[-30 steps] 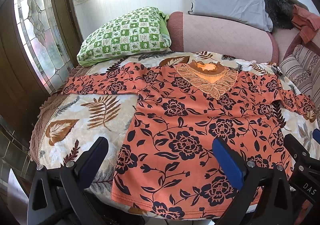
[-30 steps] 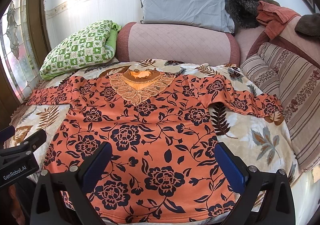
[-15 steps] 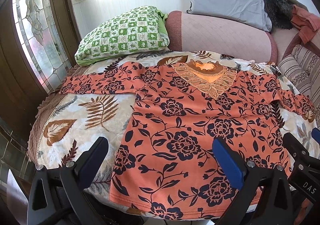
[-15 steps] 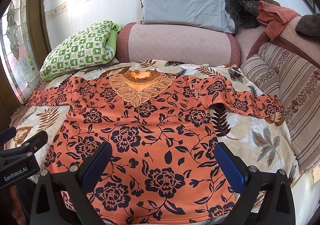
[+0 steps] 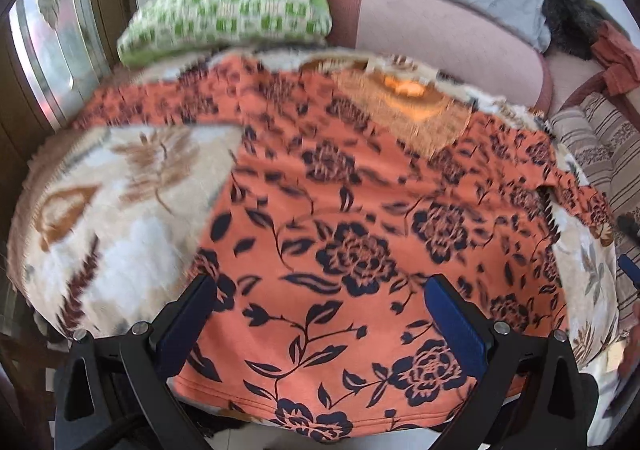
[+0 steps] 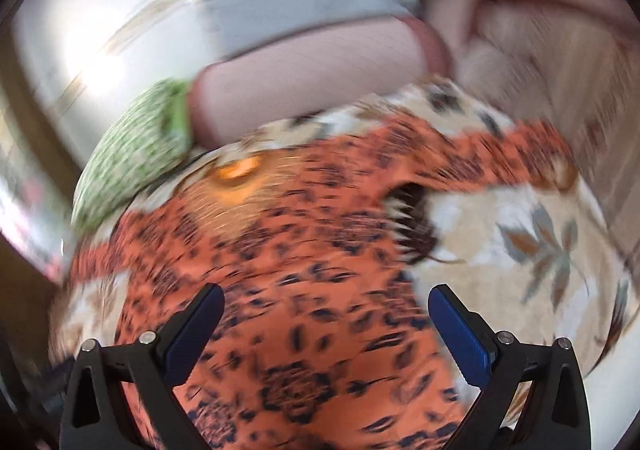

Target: Fold small clothes

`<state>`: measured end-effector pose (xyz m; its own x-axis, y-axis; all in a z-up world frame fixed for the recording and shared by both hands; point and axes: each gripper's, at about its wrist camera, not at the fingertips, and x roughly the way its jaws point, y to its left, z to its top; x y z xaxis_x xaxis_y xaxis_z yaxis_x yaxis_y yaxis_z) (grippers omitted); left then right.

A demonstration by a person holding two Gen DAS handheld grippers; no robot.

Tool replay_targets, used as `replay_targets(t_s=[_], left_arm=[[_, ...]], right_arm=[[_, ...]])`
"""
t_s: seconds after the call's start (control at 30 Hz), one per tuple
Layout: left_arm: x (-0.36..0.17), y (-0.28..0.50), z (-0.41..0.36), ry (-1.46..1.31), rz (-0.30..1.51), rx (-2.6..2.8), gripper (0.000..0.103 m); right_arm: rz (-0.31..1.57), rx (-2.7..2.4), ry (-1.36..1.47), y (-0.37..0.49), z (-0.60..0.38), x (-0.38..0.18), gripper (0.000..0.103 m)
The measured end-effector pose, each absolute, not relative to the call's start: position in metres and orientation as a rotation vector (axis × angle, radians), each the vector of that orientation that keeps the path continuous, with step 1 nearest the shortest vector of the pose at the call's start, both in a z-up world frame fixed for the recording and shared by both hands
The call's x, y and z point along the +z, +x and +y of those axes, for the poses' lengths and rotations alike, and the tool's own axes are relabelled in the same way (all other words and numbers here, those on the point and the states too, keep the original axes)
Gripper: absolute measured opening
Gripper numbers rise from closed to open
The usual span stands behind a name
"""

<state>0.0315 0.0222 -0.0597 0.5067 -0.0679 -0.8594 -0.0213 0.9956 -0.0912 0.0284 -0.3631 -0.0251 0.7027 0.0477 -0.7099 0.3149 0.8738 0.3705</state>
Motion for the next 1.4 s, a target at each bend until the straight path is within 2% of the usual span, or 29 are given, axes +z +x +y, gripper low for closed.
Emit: replay_targets(t_s=[0.23,0.3,0.43,0.5,0.63,0.7,0.77,0.83,0.87,1.0,1.1,1.2,1.3,1.4], left_arm=[[-0.096,0.047,0.019,-0.147,1.141,-0.127,0.103],[-0.102,0.053,0.018,-0.150,1.145,-0.134,0.103],[-0.110,0.064,0.023,-0.184,1.153,-0.130,0.103],[-0.114,0.070,0.026,-0.196,1.158,-0.124,0.103],[-0.121,0.080,0.031,-0.197,1.160,-0.125,0.103],[-0.124,0.084,0.034,-0.205,1.161,-0.131,0.103],[-0.130,0.086,0.036,-0.200,1.166,-0.133,0.103],[-0.134,0.088,0.038,-0.193,1.176,-0.128,0.103],[-0.135,0.088,0.041,-0.199,1.174,-0.129,0.103],[-0.133,0.084,0.054,-0.236,1.142,-0.141,0.103],[-0.131,0.082,0.062,-0.260,1.120,-0.139,0.103],[-0.126,0.076,0.073,-0.280,1.094,-0.137,0.103],[-0.120,0.070,0.086,-0.291,1.065,-0.124,0.103],[-0.117,0.065,0.104,-0.313,1.047,-0.098,0.103]], right_arm=[[0.713,-0.335,0.996,0.047,-0.546,-0.092,0.102],[0.656,-0.338,1.087,0.059,-0.587,-0.102,0.094],[0.638,-0.402,1.108,0.092,-0.636,-0.114,0.088],[0.629,-0.418,1.148,0.103,-0.653,-0.125,0.074],[0.637,-0.456,1.187,0.122,-0.672,-0.144,0.062],[0.636,-0.465,1.167,0.131,-0.675,-0.144,0.033],[0.658,-0.488,1.132,0.140,-0.678,-0.146,0.031],[0.704,-0.533,1.105,0.148,-0.682,-0.153,0.021],[0.700,-0.540,1.089,0.150,-0.680,-0.149,0.012],[0.663,-0.434,0.833,0.173,-0.630,-0.089,0.008],[0.582,-0.257,0.641,0.197,-0.547,-0.016,0.008],[0.537,-0.056,0.494,0.219,-0.442,0.034,0.008],[0.546,0.107,0.398,0.238,-0.332,0.044,0.008],[0.632,0.229,0.397,0.263,-0.241,0.011,0.011]])
